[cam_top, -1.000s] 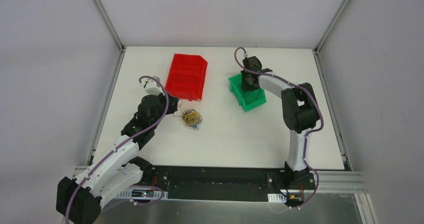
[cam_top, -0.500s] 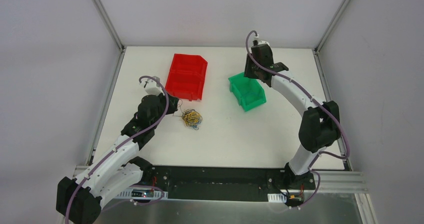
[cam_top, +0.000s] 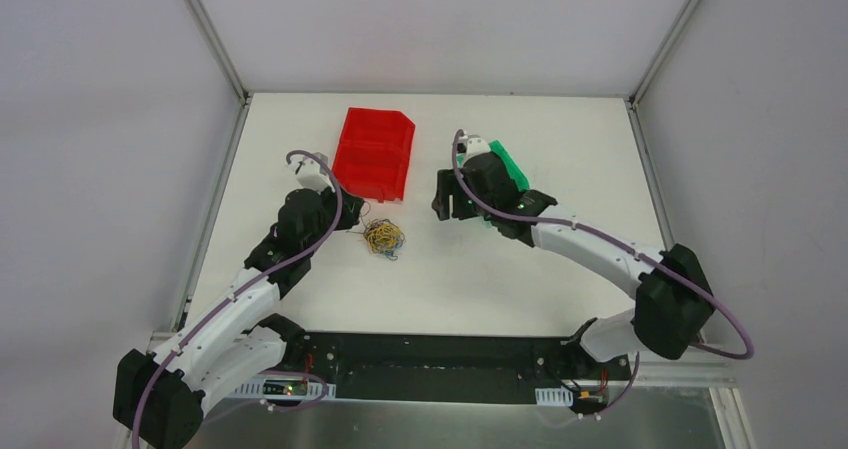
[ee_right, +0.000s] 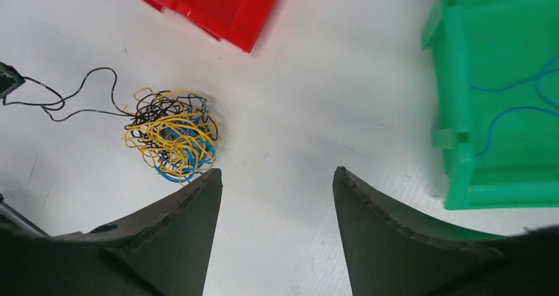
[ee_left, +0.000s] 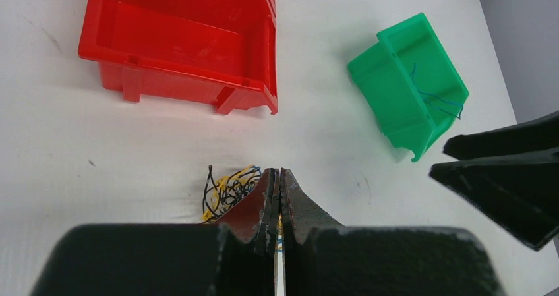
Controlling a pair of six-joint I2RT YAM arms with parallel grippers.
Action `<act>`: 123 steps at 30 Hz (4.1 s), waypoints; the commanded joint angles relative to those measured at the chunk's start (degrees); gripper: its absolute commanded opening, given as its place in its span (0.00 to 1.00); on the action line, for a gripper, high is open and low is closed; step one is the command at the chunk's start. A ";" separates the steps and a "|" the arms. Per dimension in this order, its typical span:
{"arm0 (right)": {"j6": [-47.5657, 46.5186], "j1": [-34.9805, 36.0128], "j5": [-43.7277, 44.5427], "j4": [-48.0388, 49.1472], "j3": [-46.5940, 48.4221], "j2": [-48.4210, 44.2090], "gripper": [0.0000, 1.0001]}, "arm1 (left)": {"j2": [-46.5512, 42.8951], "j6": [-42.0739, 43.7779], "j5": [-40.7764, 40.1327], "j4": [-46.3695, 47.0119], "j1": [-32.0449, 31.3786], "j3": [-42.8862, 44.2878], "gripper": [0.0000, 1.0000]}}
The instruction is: Untangle the cables
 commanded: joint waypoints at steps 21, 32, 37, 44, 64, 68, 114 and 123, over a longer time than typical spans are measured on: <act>-10.92 12.88 -5.64 13.83 11.85 22.96 0.56 | -3.09 0.88 0.80 3.40 0.35 -1.00 0.00; -12.33 13.27 -8.77 11.59 16.57 28.57 0.42 | -3.97 0.86 -2.25 2.22 0.35 -1.10 0.00; -12.57 13.28 -10.74 11.41 15.40 27.59 0.43 | -3.43 1.06 -3.33 1.84 0.37 -0.93 0.00; -12.84 13.21 -10.41 11.43 13.13 25.42 0.50 | -3.45 1.32 -3.71 1.52 0.35 -0.92 0.00; -8.68 13.21 -1.82 11.57 4.55 12.92 0.00 | -3.63 1.38 -3.27 1.01 0.35 -1.00 0.00; -4.98 13.08 5.22 11.33 1.80 7.04 0.00 | -3.39 1.67 -2.53 1.12 0.35 -0.57 0.00; 39.33 -34.43 41.90 -18.20 -22.71 -60.85 0.00 | -6.10 -25.27 -44.58 -23.13 5.71 -2.13 0.00; 24.36 -34.35 5.29 -2.15 -23.62 -56.97 0.00 | -0.57 -1.86 -10.54 -13.35 5.07 5.14 0.49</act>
